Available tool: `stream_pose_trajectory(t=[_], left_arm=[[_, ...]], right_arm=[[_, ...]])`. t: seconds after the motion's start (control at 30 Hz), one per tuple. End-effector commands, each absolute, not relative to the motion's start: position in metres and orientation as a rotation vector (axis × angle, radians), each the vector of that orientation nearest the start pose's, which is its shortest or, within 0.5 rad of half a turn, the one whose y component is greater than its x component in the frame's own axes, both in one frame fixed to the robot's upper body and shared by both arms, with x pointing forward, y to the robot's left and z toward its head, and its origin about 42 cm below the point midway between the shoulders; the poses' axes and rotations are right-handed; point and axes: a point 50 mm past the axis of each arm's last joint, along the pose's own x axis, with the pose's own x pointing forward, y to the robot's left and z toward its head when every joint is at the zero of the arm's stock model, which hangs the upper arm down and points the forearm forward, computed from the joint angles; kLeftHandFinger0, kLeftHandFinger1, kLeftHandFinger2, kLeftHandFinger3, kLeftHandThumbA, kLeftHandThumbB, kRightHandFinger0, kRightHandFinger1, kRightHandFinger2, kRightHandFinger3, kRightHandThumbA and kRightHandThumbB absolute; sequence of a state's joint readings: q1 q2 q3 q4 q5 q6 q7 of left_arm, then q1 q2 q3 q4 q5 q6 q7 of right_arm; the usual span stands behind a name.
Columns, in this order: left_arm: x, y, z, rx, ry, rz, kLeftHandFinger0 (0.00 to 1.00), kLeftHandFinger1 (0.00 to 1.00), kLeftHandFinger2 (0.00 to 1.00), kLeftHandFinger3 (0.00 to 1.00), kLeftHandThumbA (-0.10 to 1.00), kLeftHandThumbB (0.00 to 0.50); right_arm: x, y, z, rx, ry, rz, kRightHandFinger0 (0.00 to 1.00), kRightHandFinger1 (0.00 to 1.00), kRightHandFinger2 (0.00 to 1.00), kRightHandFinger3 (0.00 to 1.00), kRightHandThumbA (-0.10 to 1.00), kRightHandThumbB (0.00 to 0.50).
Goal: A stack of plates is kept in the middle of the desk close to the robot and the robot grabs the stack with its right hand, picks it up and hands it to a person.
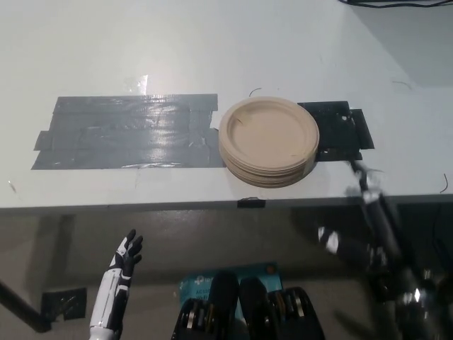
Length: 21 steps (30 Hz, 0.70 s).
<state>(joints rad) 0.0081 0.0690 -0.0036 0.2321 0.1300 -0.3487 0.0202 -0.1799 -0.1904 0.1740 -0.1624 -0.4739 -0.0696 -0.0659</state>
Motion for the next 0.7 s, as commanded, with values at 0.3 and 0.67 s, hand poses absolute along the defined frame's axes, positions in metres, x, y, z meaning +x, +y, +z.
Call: stream_pose_trajectory(t=[0.3, 0.67], left_arm=[[0.278, 0.23, 0.067, 0.215, -0.226, -0.008, 1.0, 1.0, 1.0, 1.0, 1.0, 0.313], [0.282, 0.23, 0.07, 0.215, -0.24, -0.011, 1.0, 1.0, 1.0, 1.0, 1.0, 0.305]], right_arm=[[0.408, -0.204, 0.223, -1.075, -0.634, 0.133, 1.0, 1.0, 1.0, 1.0, 0.88, 0.443], [0.436, -0.202, 0.224, -1.253, -0.626, 0.181, 1.0, 1.0, 1.0, 1.0, 0.89, 0.478]])
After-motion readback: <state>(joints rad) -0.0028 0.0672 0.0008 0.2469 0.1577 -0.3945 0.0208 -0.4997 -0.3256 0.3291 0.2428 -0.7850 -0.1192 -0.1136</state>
